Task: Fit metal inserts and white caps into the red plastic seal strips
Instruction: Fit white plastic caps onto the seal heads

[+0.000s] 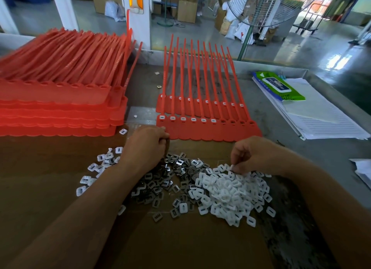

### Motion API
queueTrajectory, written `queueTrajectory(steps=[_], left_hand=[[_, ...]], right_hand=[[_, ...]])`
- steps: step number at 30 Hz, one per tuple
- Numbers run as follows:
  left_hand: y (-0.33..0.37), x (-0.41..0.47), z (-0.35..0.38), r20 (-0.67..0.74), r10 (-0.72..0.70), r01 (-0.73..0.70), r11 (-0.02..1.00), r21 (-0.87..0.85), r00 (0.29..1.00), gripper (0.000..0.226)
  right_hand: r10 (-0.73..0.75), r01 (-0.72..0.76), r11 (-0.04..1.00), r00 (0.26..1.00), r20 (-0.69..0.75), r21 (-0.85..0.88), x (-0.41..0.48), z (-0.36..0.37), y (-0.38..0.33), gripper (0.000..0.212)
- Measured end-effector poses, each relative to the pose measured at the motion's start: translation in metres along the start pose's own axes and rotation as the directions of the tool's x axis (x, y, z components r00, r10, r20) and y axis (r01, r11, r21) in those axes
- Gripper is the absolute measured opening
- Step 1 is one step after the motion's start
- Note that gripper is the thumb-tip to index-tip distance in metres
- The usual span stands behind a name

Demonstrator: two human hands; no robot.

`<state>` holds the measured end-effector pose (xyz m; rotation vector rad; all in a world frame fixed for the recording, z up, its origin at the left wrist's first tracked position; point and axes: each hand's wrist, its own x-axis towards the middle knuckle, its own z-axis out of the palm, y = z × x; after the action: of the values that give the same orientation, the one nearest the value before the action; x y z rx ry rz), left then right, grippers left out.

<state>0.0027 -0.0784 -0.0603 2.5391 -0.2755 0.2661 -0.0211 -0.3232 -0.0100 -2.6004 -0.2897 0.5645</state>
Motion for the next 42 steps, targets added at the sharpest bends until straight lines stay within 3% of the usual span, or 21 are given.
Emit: queueTrajectory(steps=[7, 10, 14, 19, 26, 34, 42], left_hand=[[0.0, 0.0, 0.0, 0.002, -0.003, 0.003, 1.0, -0.006, 1.0, 0.027], [0.001, 0.0, 0.0, 0.003, -0.005, 0.005, 1.0, -0.008, 1.0, 0.027], [0.001, 0.0, -0.001, 0.002, 0.0, 0.0, 1.0, -0.005, 1.0, 0.027], [0.001, 0.0, -0.001, 0.002, 0.009, -0.009, 1.0, -0.001, 1.0, 0.027], [0.001, -0.001, -0.001, 0.001, 0.013, -0.013, 1.0, -0.006, 1.0, 0.027], [0.001, 0.0, -0.001, -0.003, 0.01, -0.01, 1.0, -0.018, 1.0, 0.027], [0.0, 0.0, -0.001, -0.012, 0.017, -0.017, 1.0, -0.018, 1.0, 0.027]], right_hand=[[-0.055, 0.084, 0.973, 0.989, -0.135, 0.216, 0.003, -0.003, 0.006, 0.011], [0.013, 0.072, 0.953, 0.961, -0.278, 0.293, 0.016, -0.003, 0.006, 0.014], [0.054, 0.05, 0.975, 0.891, -0.451, 0.215, 0.041, -0.003, 0.007, 0.02], [0.117, 0.01, 0.976, 0.816, -0.566, 0.216, 0.069, -0.009, 0.014, 0.017], [0.144, -0.053, 0.98, 0.85, -0.507, 0.191, 0.086, -0.014, 0.017, 0.02], [0.134, -0.108, 0.991, 0.855, -0.501, 0.08, 0.092, -0.016, 0.013, 0.005], [0.177, -0.123, 0.983, 0.84, -0.512, 0.138, 0.092, -0.016, 0.009, 0.004]])
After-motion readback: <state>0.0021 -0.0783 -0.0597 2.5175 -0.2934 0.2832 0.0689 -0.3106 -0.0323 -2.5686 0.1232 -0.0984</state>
